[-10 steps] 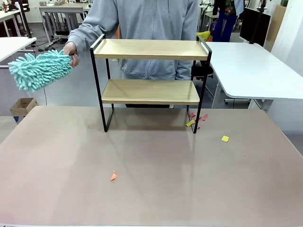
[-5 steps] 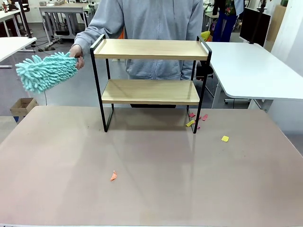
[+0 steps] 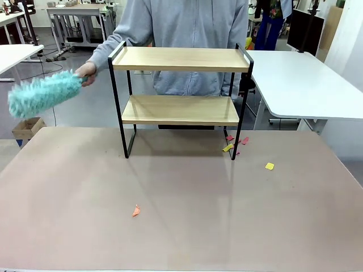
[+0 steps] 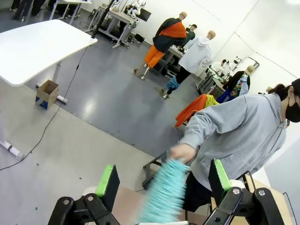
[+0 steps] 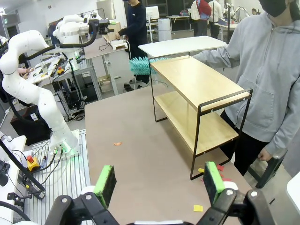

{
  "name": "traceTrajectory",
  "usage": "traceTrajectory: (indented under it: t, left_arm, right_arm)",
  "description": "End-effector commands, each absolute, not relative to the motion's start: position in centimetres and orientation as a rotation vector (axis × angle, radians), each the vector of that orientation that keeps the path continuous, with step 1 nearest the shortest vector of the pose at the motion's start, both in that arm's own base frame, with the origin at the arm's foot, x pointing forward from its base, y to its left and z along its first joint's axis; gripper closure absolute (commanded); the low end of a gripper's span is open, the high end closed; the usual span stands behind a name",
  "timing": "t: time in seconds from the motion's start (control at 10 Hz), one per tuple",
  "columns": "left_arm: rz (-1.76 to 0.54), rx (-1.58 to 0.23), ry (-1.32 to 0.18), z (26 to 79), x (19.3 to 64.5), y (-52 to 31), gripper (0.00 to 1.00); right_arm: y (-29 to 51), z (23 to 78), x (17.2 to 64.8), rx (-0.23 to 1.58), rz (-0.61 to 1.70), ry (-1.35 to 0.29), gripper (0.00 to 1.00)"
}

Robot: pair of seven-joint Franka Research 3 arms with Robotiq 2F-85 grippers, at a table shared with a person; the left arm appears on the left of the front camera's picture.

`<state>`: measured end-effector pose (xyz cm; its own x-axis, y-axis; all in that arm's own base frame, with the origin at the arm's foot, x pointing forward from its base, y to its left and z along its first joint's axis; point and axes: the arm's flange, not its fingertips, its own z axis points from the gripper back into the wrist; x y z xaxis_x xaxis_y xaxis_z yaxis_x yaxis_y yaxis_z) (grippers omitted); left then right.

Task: Clean the shelf.
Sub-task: Hand the Duster back to the human.

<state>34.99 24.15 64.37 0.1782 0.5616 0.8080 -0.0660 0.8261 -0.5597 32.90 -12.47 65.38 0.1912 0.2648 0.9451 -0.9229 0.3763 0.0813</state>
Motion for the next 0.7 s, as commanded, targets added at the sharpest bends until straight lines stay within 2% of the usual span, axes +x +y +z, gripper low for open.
traceTrajectory:
  t: [0.0,0.6]
  left_arm:
    - [0.459,-0.440,-1.331,64.31,34.68,24.03,0.00]
    - [0.459,-0.440,-1.331,64.31,34.68,24.03,0.00]
  right_arm:
    - [-12.44,65.63,32.98,0.803,0.975,-1.064,0.00]
    - [-12.44,65.63,32.98,0.803,0.975,-1.064,0.00]
